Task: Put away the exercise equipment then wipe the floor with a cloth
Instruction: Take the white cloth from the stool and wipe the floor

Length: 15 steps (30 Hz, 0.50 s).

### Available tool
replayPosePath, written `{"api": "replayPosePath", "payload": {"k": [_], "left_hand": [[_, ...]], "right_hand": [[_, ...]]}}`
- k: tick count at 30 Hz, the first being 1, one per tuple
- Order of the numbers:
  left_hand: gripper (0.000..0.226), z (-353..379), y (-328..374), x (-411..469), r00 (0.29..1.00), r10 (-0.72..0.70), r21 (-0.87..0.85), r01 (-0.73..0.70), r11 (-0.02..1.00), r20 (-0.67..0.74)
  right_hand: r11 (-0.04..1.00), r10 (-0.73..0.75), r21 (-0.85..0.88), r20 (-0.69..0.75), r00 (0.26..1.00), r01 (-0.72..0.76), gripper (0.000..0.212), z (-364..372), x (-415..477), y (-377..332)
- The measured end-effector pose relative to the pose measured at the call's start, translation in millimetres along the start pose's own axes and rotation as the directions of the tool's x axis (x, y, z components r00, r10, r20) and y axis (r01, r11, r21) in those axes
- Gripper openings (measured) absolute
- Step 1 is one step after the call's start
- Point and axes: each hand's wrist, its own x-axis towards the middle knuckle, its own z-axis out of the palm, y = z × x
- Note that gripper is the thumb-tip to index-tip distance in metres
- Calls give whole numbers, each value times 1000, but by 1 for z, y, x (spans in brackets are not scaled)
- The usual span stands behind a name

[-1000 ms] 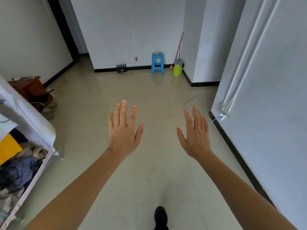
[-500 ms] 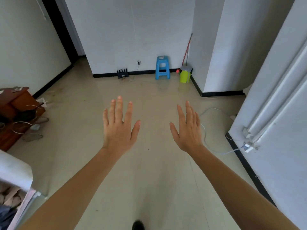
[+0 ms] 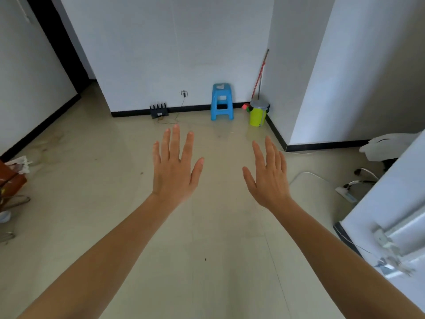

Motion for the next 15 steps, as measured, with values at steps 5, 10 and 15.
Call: {"api": "replayPosePath", "payload": {"k": [5, 10, 15], "left_hand": [[67, 111, -20, 120, 998, 66, -32, -65, 997, 18], [67, 236, -39, 257, 995, 52, 2, -52, 999, 89], [67, 311, -72, 379, 990, 84, 37, -89, 995, 113]], "right_hand": [[1000, 23, -12, -34, 999, -24, 71, 78, 115, 61], [998, 63, -31, 6, 998, -63, 74, 177, 252, 131], [997, 70, -14, 26, 997, -70, 74, 238, 393, 171]]}}
